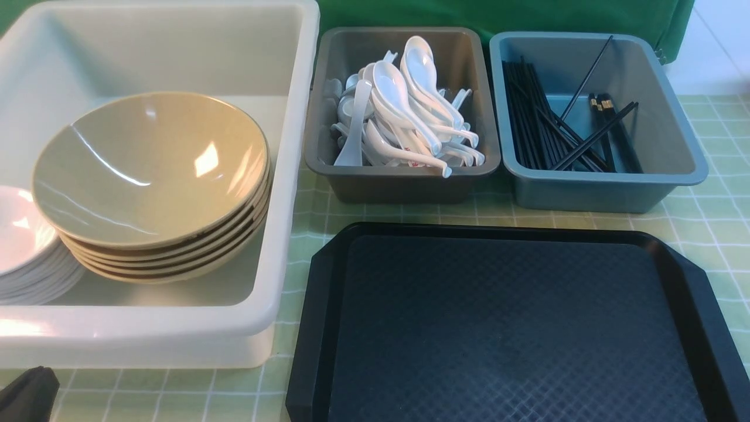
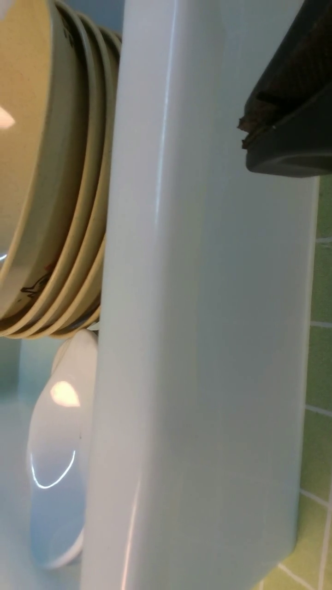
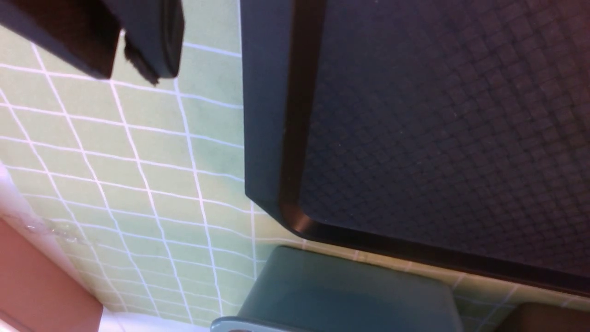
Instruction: On green table put chopsticks spoon bowls plates into blue grey white boxes.
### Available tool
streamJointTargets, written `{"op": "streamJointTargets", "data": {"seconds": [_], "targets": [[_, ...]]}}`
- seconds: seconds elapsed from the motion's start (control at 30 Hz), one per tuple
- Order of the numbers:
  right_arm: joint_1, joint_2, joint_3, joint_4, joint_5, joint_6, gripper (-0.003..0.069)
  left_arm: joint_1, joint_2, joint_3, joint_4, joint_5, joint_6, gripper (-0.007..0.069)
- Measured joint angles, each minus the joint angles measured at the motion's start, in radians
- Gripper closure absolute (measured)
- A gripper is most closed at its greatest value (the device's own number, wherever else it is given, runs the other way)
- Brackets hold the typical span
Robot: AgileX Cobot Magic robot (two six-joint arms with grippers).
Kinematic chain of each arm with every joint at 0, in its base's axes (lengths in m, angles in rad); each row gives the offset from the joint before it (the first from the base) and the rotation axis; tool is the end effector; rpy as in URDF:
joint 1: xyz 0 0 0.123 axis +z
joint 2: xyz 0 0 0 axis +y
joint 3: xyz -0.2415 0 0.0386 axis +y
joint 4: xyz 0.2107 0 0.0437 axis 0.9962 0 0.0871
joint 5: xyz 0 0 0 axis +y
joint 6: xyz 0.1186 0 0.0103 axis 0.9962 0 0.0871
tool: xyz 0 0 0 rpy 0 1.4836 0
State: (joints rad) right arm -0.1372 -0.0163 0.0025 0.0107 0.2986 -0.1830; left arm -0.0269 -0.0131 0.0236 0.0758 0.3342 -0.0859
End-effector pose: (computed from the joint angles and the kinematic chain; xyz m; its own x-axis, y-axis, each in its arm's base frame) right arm 0.0840 -0.0112 0.1808 -0.2146 -0.1439 -0.9661 0.0983 0.9809 -0.1680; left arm 0.0843 0.0007 0.1696 -0.2537 -0.0075 -0.9672 -0.0008 1.0000 -0.0075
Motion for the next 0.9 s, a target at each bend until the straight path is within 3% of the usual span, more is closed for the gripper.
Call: {"op": "streamJointTargets", "data": {"seconds": [0.9], "targets": [[0.000,0.000,0.000,0.000,-0.001,0.000,0.0496,0.000,0.000,0.001,-0.001,-0.004,0.000,0.0626]]}}
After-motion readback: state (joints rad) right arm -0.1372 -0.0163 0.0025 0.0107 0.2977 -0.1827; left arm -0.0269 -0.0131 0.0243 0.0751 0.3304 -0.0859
